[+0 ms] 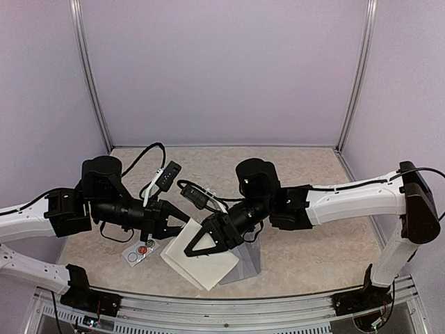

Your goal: Place the letter into the envelope and seal it

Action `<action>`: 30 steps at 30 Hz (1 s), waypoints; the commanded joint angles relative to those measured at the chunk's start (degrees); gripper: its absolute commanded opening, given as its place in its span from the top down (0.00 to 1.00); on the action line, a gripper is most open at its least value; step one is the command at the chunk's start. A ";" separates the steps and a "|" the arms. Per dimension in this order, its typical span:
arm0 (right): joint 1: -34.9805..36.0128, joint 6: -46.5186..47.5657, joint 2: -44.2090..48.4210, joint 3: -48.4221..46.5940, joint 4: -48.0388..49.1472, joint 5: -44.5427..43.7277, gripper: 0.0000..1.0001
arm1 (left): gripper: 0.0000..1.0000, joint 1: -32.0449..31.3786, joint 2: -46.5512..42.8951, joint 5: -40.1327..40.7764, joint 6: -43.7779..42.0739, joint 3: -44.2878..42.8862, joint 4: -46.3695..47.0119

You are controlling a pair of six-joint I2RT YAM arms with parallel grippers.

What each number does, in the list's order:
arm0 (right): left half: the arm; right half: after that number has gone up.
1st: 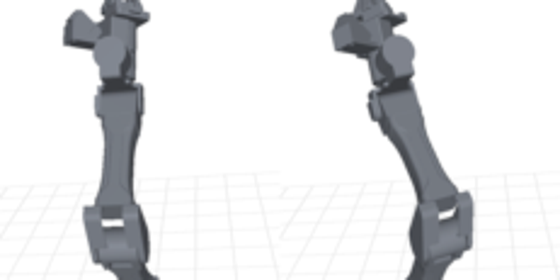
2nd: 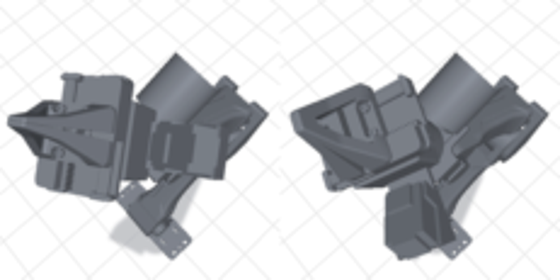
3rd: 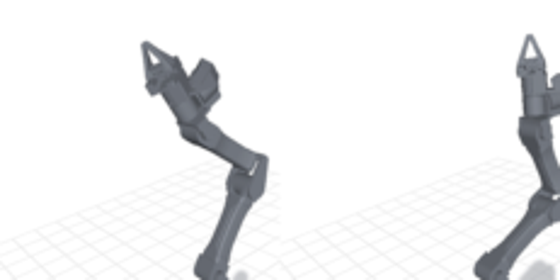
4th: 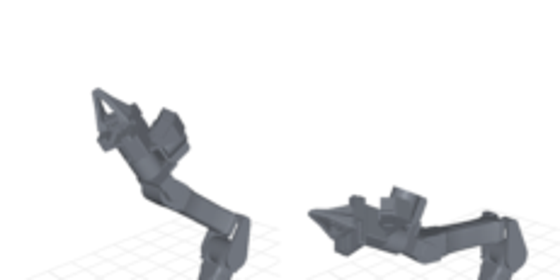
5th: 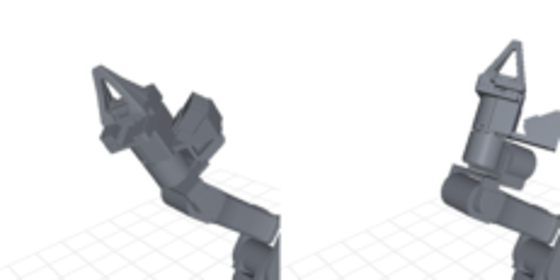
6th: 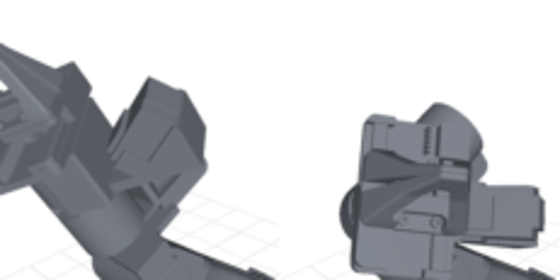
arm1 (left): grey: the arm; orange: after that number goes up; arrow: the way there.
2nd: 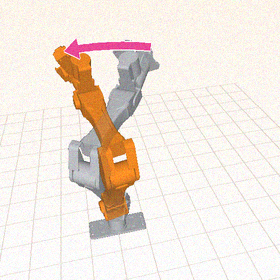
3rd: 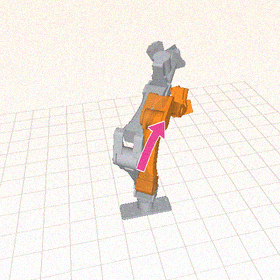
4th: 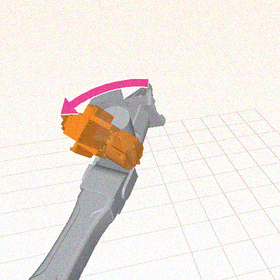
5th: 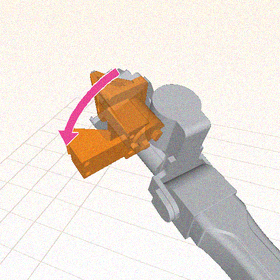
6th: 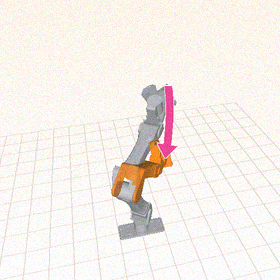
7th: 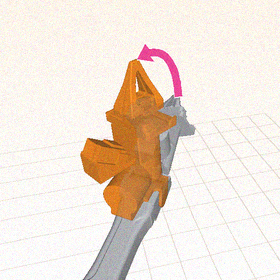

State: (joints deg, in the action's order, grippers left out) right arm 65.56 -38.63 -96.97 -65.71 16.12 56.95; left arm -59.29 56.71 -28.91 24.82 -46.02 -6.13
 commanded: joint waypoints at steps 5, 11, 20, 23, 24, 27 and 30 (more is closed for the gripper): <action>0.62 3.46 0.16 -1.12 -6.26 2.47 1.00 | 1.00 0.08 0.05 -0.96 -1.15 -2.24 -0.59; 0.53 6.43 1.41 -1.61 -10.25 -1.82 1.00 | 0.56 3.57 -1.43 -0.98 2.41 -2.08 -2.91; 0.58 8.72 1.47 -3.57 -14.11 -2.98 1.00 | 0.03 4.73 -3.03 -4.20 8.65 0.80 1.16; 0.54 8.86 1.52 -3.96 -14.39 -2.77 1.00 | 0.02 3.73 -1.21 -2.12 7.58 0.31 -0.68; 0.53 8.88 1.56 -3.98 -14.45 -2.88 1.00 | 0.05 3.49 -0.76 -1.89 7.35 0.07 -0.98; 0.53 8.86 1.90 -3.94 -14.47 -3.12 1.00 | 0.17 3.10 0.93 -1.47 7.03 0.17 -1.52; 0.53 8.86 2.26 -3.90 -14.43 -3.02 1.00 | 0.27 2.74 1.83 -1.50 6.90 0.43 -1.29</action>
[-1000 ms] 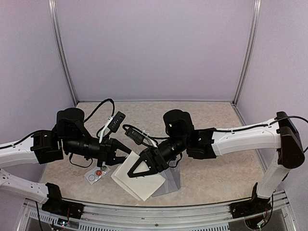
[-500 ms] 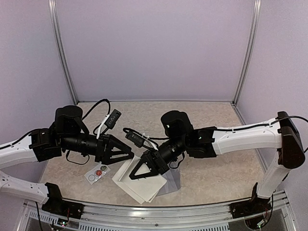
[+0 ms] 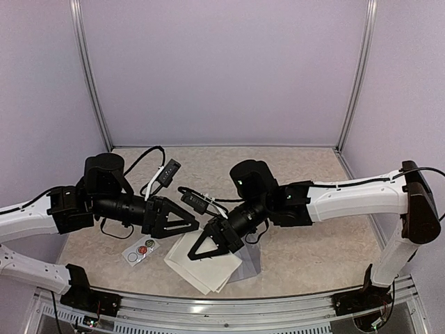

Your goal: Place the letter into the envelope and seal it

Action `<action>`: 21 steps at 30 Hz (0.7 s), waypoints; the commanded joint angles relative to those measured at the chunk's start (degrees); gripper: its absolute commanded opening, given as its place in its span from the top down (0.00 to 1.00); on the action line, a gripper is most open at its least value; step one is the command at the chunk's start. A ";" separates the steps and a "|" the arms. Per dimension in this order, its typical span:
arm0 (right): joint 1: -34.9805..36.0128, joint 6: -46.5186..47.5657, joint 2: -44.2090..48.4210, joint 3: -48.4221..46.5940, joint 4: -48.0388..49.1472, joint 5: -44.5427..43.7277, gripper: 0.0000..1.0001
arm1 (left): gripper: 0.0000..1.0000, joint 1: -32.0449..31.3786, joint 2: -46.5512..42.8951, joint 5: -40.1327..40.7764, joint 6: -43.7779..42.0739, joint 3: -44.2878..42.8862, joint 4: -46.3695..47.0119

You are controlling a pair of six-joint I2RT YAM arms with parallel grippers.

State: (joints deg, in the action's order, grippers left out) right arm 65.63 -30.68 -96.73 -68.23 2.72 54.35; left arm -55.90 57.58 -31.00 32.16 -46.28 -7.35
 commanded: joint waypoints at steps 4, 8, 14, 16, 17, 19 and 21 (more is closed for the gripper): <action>0.47 1.31 2.07 -1.49 -1.99 -1.10 1.00 | 0.52 -1.04 1.64 -0.98 0.41 1.29 2.75; 0.47 1.41 2.14 -1.43 -2.36 -1.85 1.00 | 0.84 -1.39 2.10 -1.49 0.40 1.63 2.96; -0.01 1.15 3.88 -0.01 -2.37 -2.88 0.82 | 1.00 -1.41 0.48 0.23 -0.51 1.89 0.73; -0.46 0.40 5.02 1.45 -1.33 -2.94 0.69 | 1.00 -1.41 -0.04 -0.01 -0.61 1.98 0.77; -0.64 -0.17 5.69 1.89 -0.61 -2.95 0.66 | 1.00 -1.41 -0.15 -0.25 -0.68 1.99 0.84; -1.20 -1.46 6.83 3.06 1.43 -3.04 0.64 | 1.00 -1.38 -0.28 -0.67 -0.85 1.99 0.82; -1.79 -2.87 7.73 4.01 3.87 -2.73 0.65 | 1.00 -1.41 -0.36 -1.00 -1.11 1.99 0.76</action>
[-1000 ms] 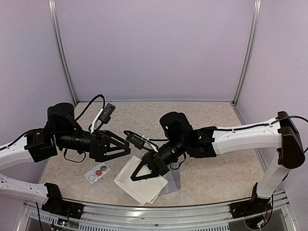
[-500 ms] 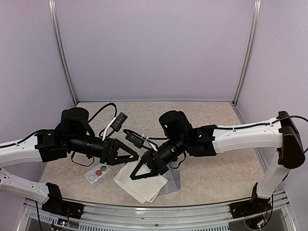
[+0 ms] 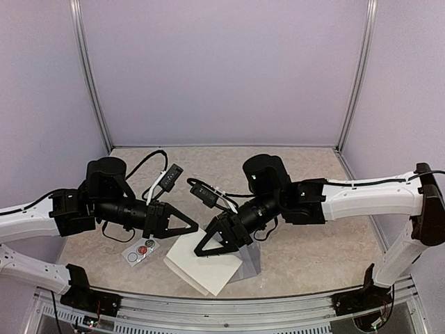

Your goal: Place the letter into the envelope and seal it

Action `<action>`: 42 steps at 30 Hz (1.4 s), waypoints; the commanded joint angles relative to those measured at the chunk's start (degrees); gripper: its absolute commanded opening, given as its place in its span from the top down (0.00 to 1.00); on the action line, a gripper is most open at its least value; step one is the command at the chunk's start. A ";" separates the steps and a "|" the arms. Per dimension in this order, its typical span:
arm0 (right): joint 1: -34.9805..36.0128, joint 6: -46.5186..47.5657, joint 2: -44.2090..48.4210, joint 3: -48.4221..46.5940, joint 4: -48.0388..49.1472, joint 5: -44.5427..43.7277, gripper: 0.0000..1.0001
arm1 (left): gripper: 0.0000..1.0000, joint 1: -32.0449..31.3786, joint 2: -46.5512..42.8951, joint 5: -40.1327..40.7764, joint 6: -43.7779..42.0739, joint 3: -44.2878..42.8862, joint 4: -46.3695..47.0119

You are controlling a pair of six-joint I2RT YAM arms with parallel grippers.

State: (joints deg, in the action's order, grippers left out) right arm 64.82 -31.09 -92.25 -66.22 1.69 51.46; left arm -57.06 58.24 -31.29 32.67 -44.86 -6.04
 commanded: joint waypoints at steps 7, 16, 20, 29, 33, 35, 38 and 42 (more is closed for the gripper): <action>-1.19 -3.50 4.36 4.14 6.44 0.48 1.00 | 1.00 -0.13 -1.55 0.64 -3.26 -0.28 -2.54; -1.44 -5.91 8.72 10.48 6.51 -0.84 1.00 | 1.00 0.79 -3.69 1.71 -3.31 0.31 -3.61; -1.60 -6.59 10.19 12.81 6.51 -1.97 1.00 | 1.00 1.44 -4.33 1.82 -3.24 0.49 -3.71; -2.19 -9.61 14.80 18.12 8.92 -5.68 1.00 | 1.00 2.84 -6.39 2.36 -2.20 1.96 -2.67; -2.44 -11.20 15.28 19.41 11.31 -7.75 1.00 | 1.00 2.91 -8.11 3.58 -0.17 4.20 1.42; -2.50 -11.94 16.02 20.28 14.46 -8.51 1.00 | 1.00 2.94 -8.93 4.06 0.94 5.52 3.17; -2.55 -6.86 16.57 17.43 5.89 -9.41 1.00 | 0.45 3.67 -9.61 6.64 -0.26 5.29 0.33; -2.57 1.66 13.69 11.45 -10.59 -8.14 1.00 | 0.11 4.19 -8.65 7.53 -5.73 0.55 -5.29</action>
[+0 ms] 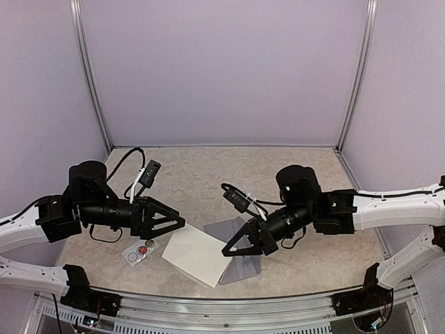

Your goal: Place the letter into the envelope and seal it

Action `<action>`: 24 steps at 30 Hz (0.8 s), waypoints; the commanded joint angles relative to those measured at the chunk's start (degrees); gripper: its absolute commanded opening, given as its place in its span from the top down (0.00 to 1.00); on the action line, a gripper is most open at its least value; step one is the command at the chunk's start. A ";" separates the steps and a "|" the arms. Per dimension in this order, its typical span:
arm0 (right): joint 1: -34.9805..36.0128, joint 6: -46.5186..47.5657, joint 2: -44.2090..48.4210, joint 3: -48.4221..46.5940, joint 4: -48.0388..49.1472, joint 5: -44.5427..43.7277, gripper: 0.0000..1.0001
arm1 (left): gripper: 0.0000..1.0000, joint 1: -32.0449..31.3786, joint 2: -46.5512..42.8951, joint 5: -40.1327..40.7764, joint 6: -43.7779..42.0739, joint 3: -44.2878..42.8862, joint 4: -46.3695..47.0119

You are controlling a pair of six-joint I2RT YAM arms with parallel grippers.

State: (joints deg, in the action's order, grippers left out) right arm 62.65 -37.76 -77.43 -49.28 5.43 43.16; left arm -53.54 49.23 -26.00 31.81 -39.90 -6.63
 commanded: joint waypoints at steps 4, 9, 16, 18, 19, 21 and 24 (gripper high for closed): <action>-0.34 12.83 -3.51 -9.79 -21.90 3.06 1.00 | 0.07 -0.43 6.31 -0.64 -10.15 -10.03 -10.64; -0.39 17.80 -5.31 -14.67 -27.57 5.73 1.00 | 0.07 -3.45 13.37 -3.76 -15.47 -14.55 -17.07; -0.47 22.09 -7.48 -19.27 -34.46 4.19 1.00 | 0.61 -5.14 17.16 -10.03 -15.98 -15.35 -17.64; -0.89 22.97 -7.77 -20.06 -35.70 3.05 1.00 | 0.74 -5.24 17.21 -11.23 -15.55 -14.86 -17.39; -1.24 23.30 -7.84 -20.36 -36.18 2.89 1.00 | 0.82 -5.26 17.21 -12.01 -15.18 -14.56 -17.16; -2.23 23.62 -7.84 -20.89 -36.39 2.68 1.00 | 0.92 -5.39 17.09 -12.75 -14.35 -13.90 -16.74; -4.04 23.44 -7.45 -21.69 -36.37 0.60 1.00 | 1.00 -5.50 16.58 -12.82 -13.34 -13.01 -15.90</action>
State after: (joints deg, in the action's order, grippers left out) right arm 60.93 -15.90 -84.82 -68.47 -29.15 46.02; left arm -58.63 66.63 -36.73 17.74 -53.67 -23.11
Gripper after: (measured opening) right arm 0.004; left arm 0.015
